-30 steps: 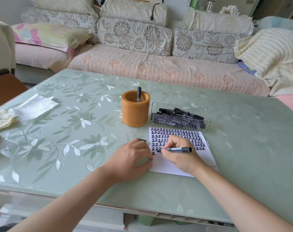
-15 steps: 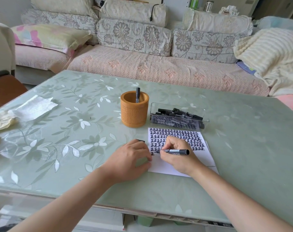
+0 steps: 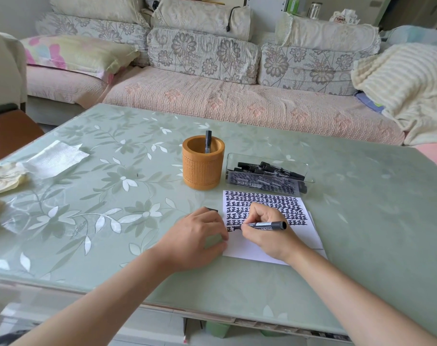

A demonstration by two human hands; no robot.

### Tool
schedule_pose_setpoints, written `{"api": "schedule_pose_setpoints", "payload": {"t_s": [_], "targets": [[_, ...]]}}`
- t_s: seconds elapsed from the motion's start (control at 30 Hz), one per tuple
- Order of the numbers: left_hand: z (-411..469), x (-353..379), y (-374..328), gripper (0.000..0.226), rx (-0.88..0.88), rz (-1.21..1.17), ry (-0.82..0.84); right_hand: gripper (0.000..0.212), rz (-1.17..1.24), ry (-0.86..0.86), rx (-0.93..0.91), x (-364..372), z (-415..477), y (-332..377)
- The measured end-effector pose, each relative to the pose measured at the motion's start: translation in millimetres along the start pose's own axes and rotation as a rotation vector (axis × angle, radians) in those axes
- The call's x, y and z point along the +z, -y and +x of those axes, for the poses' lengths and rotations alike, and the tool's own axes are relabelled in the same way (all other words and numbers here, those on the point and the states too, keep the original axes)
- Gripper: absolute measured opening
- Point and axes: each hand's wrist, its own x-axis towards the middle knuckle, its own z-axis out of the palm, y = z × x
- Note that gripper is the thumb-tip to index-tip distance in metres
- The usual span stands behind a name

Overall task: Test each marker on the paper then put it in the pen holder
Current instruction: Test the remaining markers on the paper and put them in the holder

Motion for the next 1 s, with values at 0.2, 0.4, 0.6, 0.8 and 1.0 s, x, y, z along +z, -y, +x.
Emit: {"api": "schedule_pose_setpoints", "payload": {"t_s": [0.2,0.4,0.6,0.8,1.0], "targets": [[-0.4,0.2,0.9,0.008,-0.004,0.004,-0.002,0.028,-0.030,0.038,-0.001,0.1,-0.6,2.1],[0.3,0.5,0.1,0.007,-0.005,0.007,-0.008,0.025,-0.017,0.041,-0.001,0.3,-0.7,4.1],[0.7,-0.6,-0.7,0.007,-0.003,0.001,-0.004,0.014,0.193,-0.025,0.066,-3.6,2.5,2.6],[5.5,-7.4,-0.5,0.012,-0.017,-0.039,0.009,0.009,0.224,-0.078,0.031,-5.7,3.4,13.2],[14.0,-14.2,10.4,0.015,-0.141,0.092,-0.144,0.030,0.139,-0.026,0.048,-19.8,10.4,24.1]]}}
